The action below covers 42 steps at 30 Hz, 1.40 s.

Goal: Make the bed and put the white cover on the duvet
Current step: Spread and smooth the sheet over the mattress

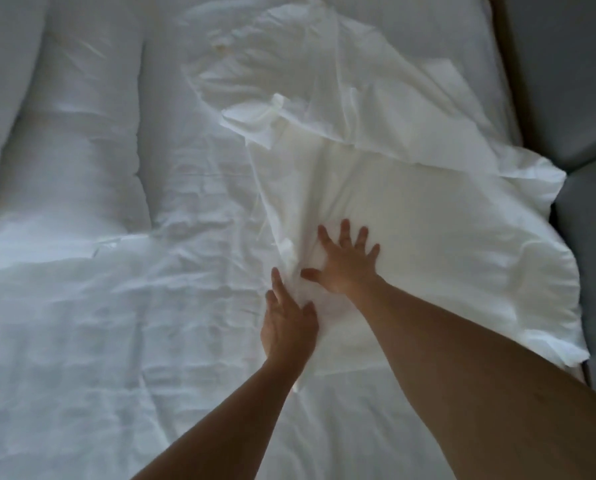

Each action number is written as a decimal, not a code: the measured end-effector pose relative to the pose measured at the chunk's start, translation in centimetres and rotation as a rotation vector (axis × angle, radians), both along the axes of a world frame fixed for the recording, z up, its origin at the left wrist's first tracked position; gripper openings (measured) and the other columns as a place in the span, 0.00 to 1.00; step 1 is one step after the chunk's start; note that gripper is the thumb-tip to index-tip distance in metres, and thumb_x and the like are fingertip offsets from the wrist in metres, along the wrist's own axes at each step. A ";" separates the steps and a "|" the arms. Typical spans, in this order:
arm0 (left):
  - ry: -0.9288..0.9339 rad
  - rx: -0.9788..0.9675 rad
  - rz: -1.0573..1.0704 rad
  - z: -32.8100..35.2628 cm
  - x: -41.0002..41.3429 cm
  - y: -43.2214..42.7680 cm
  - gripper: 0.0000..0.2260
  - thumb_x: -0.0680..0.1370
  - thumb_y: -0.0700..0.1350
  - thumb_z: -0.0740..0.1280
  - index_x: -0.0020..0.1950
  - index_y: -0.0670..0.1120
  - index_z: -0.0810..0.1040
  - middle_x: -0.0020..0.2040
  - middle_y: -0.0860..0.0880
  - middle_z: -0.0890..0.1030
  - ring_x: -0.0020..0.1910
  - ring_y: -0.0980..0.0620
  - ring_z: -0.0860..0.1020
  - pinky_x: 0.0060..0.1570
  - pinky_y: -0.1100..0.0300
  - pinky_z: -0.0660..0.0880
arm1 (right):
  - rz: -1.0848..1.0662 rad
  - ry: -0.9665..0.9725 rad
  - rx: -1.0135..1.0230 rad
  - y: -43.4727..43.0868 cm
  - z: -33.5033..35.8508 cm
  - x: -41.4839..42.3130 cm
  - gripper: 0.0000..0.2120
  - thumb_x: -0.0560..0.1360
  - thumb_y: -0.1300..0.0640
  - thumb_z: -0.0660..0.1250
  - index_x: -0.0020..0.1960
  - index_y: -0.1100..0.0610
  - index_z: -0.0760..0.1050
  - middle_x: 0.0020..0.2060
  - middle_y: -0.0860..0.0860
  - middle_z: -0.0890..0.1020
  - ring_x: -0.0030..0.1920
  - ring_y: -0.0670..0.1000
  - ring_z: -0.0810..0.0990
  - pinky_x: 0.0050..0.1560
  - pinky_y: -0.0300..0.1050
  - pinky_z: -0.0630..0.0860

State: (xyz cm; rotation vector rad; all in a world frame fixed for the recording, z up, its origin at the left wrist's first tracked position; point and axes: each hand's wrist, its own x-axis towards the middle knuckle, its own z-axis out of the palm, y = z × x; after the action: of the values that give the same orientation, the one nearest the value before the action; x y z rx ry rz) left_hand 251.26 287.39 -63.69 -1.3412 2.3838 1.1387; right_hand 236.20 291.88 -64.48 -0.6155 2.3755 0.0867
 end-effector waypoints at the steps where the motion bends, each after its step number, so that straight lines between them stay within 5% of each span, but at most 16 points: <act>1: -0.015 -0.062 -0.050 0.0 -0.4 -0.8 0.45 0.77 0.53 0.69 0.81 0.54 0.39 0.72 0.43 0.65 0.65 0.40 0.72 0.59 0.45 0.77 | 0.009 0.003 0.013 -0.2 -0.1 0.7 0.51 0.71 0.23 0.59 0.81 0.41 0.35 0.80 0.56 0.35 0.79 0.69 0.36 0.75 0.72 0.42; 4: -0.064 -0.376 -0.449 0.2 -3.1 -3.8 0.49 0.76 0.57 0.69 0.82 0.52 0.36 0.82 0.43 0.36 0.81 0.36 0.47 0.76 0.41 0.58 | 0.034 0.005 0.043 -0.6 -0.5 0.5 0.53 0.69 0.23 0.61 0.81 0.41 0.35 0.80 0.58 0.35 0.78 0.70 0.36 0.76 0.69 0.41; 7: -0.104 -0.483 -0.807 -0.6 -6.4 -6.2 0.46 0.78 0.63 0.64 0.83 0.47 0.39 0.81 0.44 0.30 0.78 0.38 0.30 0.77 0.34 0.40 | 0.092 -0.015 0.069 -0.7 -0.6 -1.2 0.51 0.72 0.27 0.63 0.81 0.42 0.35 0.80 0.57 0.35 0.78 0.69 0.35 0.77 0.68 0.40; 10: -0.219 -0.463 -0.868 -1.6 -9.6 -7.0 0.46 0.77 0.67 0.62 0.83 0.47 0.41 0.82 0.44 0.34 0.78 0.37 0.30 0.75 0.31 0.36 | 0.151 0.010 0.024 -0.3 -0.8 -1.9 0.43 0.78 0.34 0.58 0.81 0.42 0.34 0.81 0.57 0.36 0.79 0.68 0.35 0.77 0.68 0.39; 13: -0.213 -0.502 -0.835 -1.7 -11.6 -7.3 0.46 0.78 0.64 0.63 0.83 0.47 0.39 0.78 0.42 0.26 0.77 0.37 0.27 0.75 0.32 0.38 | 0.162 0.031 -0.046 0.2 -1.3 -1.8 0.37 0.81 0.36 0.51 0.81 0.44 0.34 0.80 0.57 0.38 0.79 0.67 0.36 0.78 0.67 0.39; 15: -0.108 -0.534 -0.847 -1.6 -12.7 -8.5 0.49 0.76 0.66 0.64 0.82 0.47 0.37 0.78 0.42 0.25 0.78 0.37 0.29 0.77 0.34 0.40 | 0.184 0.120 -0.112 -0.4 -1.0 -2.7 0.32 0.82 0.40 0.50 0.83 0.48 0.47 0.81 0.61 0.49 0.80 0.68 0.45 0.78 0.68 0.44; 17: -0.030 -0.532 -0.840 -1.5 -14.6 -10.5 0.53 0.74 0.73 0.62 0.82 0.47 0.34 0.79 0.43 0.27 0.79 0.37 0.31 0.78 0.36 0.42 | 0.219 0.276 -0.285 -1.3 -1.2 -5.8 0.25 0.80 0.48 0.54 0.75 0.54 0.70 0.75 0.63 0.69 0.76 0.68 0.63 0.76 0.69 0.55; 20: -0.108 -0.490 -0.756 -0.9 -19.9 -13.2 0.61 0.66 0.79 0.63 0.80 0.50 0.29 0.79 0.43 0.27 0.78 0.36 0.31 0.78 0.36 0.44 | 0.133 0.390 -0.417 -4.6 -0.1 -13.5 0.19 0.77 0.53 0.58 0.64 0.58 0.76 0.64 0.61 0.79 0.68 0.64 0.75 0.71 0.62 0.67; 23: -0.149 -0.508 -0.614 -0.1 -27.3 -13.1 0.64 0.59 0.78 0.69 0.83 0.54 0.40 0.82 0.43 0.39 0.79 0.34 0.34 0.73 0.27 0.52 | 0.165 0.256 -0.432 -7.6 1.8 -20.8 0.10 0.80 0.52 0.58 0.53 0.54 0.77 0.41 0.51 0.82 0.46 0.55 0.81 0.55 0.51 0.77; 25: -0.202 -0.488 -0.556 0.6 -32.4 -12.4 0.59 0.58 0.76 0.72 0.81 0.55 0.52 0.81 0.46 0.48 0.80 0.34 0.42 0.68 0.24 0.55 | 0.218 -0.031 -0.550 -8.8 2.3 -25.2 0.10 0.82 0.54 0.56 0.51 0.56 0.75 0.35 0.45 0.74 0.44 0.49 0.76 0.53 0.47 0.73; 28: -0.299 -0.441 -0.548 0.7 -38.4 -11.5 0.52 0.58 0.73 0.74 0.77 0.60 0.60 0.79 0.49 0.57 0.79 0.36 0.51 0.64 0.19 0.54 | 0.162 0.108 -0.376 -7.9 2.6 -31.2 0.10 0.85 0.54 0.56 0.54 0.52 0.76 0.47 0.48 0.78 0.56 0.52 0.75 0.67 0.48 0.69; 30: -0.379 -0.378 -0.577 -0.4 -40.8 -11.3 0.59 0.57 0.77 0.72 0.81 0.62 0.49 0.83 0.47 0.44 0.79 0.33 0.38 0.59 0.13 0.47 | 0.111 0.182 -0.234 -5.6 2.7 -35.0 0.15 0.85 0.51 0.57 0.68 0.52 0.73 0.66 0.53 0.76 0.70 0.56 0.70 0.72 0.48 0.62; 32: -0.368 -0.340 -0.562 -1.8 -42.4 -11.7 0.69 0.52 0.79 0.73 0.80 0.62 0.34 0.77 0.48 0.23 0.73 0.34 0.22 0.55 0.11 0.44 | 0.002 0.210 -0.210 -3.9 3.0 -39.6 0.25 0.84 0.48 0.58 0.79 0.53 0.61 0.78 0.56 0.63 0.78 0.59 0.60 0.76 0.52 0.57; 35: -0.361 -0.298 -0.560 -2.6 -43.5 -12.6 0.74 0.48 0.78 0.75 0.77 0.63 0.28 0.72 0.51 0.16 0.72 0.36 0.20 0.55 0.12 0.44 | -0.484 0.268 -0.478 -2.4 4.8 -47.8 0.32 0.81 0.42 0.60 0.79 0.56 0.60 0.78 0.60 0.64 0.77 0.63 0.62 0.76 0.58 0.60; 38: -0.375 -0.280 -0.586 -2.8 -43.7 -12.8 0.74 0.48 0.77 0.75 0.77 0.63 0.28 0.72 0.52 0.17 0.73 0.37 0.21 0.56 0.12 0.43 | -0.803 0.394 -0.574 -0.6 6.4 -52.4 0.52 0.71 0.26 0.64 0.82 0.47 0.42 0.81 0.59 0.50 0.79 0.67 0.53 0.78 0.65 0.51; 42: -0.372 -0.288 -0.606 -2.9 -44.1 -13.1 0.74 0.47 0.79 0.73 0.78 0.63 0.28 0.73 0.51 0.17 0.73 0.36 0.22 0.56 0.12 0.43 | -0.121 0.263 -0.261 -3.1 2.5 -46.7 0.52 0.68 0.21 0.60 0.82 0.42 0.42 0.82 0.55 0.45 0.80 0.66 0.45 0.76 0.70 0.47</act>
State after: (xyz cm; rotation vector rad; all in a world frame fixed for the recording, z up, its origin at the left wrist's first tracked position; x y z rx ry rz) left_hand 207.20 274.27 -66.63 -0.7063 2.4533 0.3608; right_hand 189.46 288.81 -61.97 -0.6103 2.6988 -0.2107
